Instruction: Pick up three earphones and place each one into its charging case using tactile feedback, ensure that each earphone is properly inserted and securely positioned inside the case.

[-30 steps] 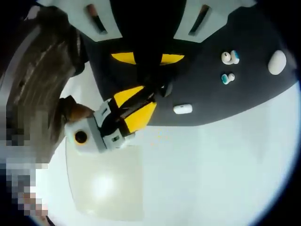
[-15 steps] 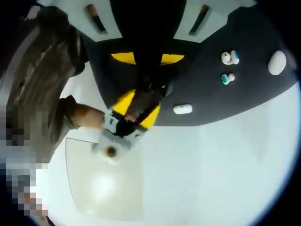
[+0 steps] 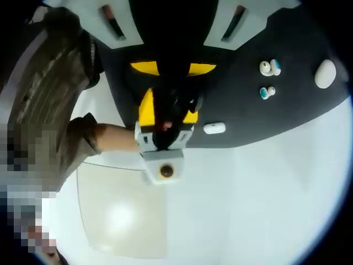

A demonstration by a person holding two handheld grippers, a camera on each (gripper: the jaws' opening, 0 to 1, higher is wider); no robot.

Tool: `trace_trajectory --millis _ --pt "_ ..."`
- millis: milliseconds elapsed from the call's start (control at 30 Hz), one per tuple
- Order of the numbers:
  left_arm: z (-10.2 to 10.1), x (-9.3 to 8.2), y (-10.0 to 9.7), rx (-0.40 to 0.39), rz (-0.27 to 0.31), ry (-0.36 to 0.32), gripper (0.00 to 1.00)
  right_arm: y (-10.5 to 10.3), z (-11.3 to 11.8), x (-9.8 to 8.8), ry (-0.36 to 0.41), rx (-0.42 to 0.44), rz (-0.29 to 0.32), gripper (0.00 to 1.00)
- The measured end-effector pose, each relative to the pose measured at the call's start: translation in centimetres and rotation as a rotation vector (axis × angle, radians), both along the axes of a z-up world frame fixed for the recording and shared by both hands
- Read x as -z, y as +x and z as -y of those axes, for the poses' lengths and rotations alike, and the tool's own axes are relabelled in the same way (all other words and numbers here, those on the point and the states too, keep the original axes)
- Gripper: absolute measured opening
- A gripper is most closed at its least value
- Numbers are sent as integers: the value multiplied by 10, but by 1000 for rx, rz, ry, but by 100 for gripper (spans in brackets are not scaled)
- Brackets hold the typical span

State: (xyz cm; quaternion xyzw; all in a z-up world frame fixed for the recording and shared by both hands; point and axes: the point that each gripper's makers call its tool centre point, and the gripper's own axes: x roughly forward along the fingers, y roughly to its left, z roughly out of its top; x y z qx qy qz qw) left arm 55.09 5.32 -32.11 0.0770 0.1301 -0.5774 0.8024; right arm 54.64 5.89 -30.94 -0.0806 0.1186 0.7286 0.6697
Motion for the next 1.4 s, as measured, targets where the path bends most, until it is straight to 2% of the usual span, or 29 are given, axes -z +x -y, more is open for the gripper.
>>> trace_trajectory --millis 33,133,267,367,600,700,900,967,1000,1033,1133,1200,1333,1400 --pt "-2 1 3 -15 8 11 15 -3 0 1 -2 -23 0 19" --pt "0 -1 1 1 10 3 15 -2 5 0 10 -22 -25 18" --pt "-4 -16 3 2 -2 -90 22 -4 8 -4 34 -35 -60 18" --pt "-7 -22 4 -2 8 -118 24 -5 8 -7 50 -48 -98 18" --pt "-2 -18 -3 27 14 -100 27 -15 5 1 5 -85 -68 18" --pt "-2 -20 -3 28 40 -98 27 -13 4 2 -5 -73 -127 18" --pt "-3 -25 -4 24 88 -113 25 -11 3 2 -15 -59 -205 18" --pt "-4 -30 -5 24 111 -133 22 -10 3 2 -19 -52 -231 18" --pt "-4 -35 -6 26 130 -155 16 -9 3 2 -23 -45 -252 18" --pt "-4 -37 -9 36 110 -174 15 -9 2 1 -17 -45 -278 18" --pt "-4 -35 -7 35 134 -155 15 -9 3 2 -22 -50 -266 18" --pt "-6 -33 -5 15 97 -171 15 -8 2 2 -19 -47 -261 18" --pt "-7 -32 -3 12 87 -164 18 -8 2 2 -16 -49 -259 18" --pt "-7 -31 -2 7 83 -160 19 -8 3 2 -8 -54 -221 18"
